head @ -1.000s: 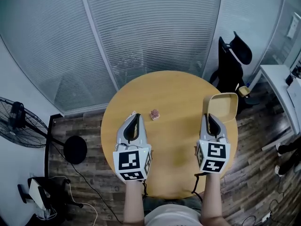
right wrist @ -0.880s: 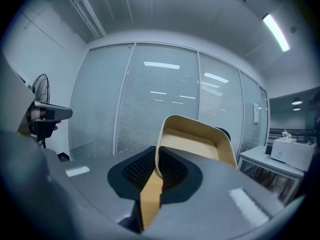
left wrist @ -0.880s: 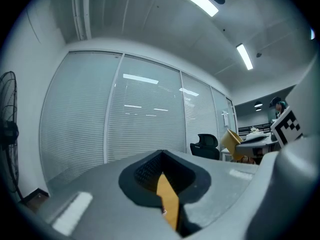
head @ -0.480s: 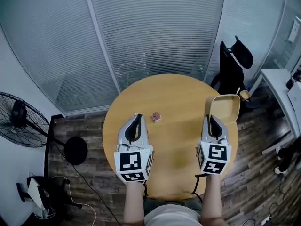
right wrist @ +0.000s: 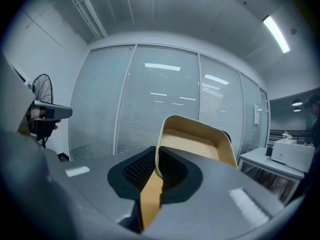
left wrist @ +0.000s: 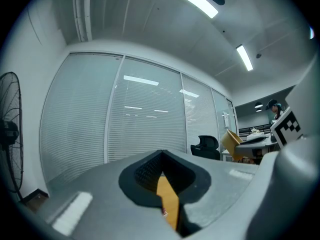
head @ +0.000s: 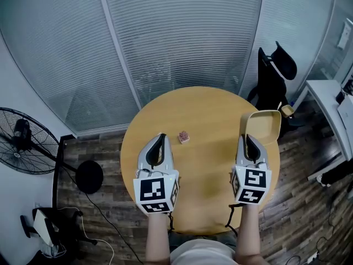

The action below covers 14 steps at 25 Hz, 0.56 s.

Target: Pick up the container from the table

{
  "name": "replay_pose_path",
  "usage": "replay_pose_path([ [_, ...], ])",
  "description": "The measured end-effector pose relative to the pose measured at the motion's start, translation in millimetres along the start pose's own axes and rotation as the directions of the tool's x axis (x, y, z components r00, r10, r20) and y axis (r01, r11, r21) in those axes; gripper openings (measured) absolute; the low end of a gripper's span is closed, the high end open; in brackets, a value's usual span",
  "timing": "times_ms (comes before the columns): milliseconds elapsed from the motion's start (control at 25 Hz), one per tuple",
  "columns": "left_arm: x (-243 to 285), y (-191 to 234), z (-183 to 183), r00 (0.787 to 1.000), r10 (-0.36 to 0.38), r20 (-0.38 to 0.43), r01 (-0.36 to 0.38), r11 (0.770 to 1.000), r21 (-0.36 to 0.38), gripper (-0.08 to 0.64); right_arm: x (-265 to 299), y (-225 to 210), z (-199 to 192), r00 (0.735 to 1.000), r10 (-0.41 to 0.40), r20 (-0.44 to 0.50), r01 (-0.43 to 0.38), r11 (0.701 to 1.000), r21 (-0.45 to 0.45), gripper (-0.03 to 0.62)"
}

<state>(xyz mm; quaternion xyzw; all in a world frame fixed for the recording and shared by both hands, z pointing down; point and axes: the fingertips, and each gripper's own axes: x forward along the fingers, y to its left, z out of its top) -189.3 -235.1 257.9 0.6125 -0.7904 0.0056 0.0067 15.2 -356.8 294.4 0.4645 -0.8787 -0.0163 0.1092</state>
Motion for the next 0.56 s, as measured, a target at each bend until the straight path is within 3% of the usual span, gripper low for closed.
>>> replay_pose_path([
  [560,6.0,-3.5,-4.1,1.000,-0.009,-0.004,0.009,1.000,0.001,0.001,3.9,1.6,-1.6,1.000,0.010,-0.006,-0.010,1.000,-0.002,0.051],
])
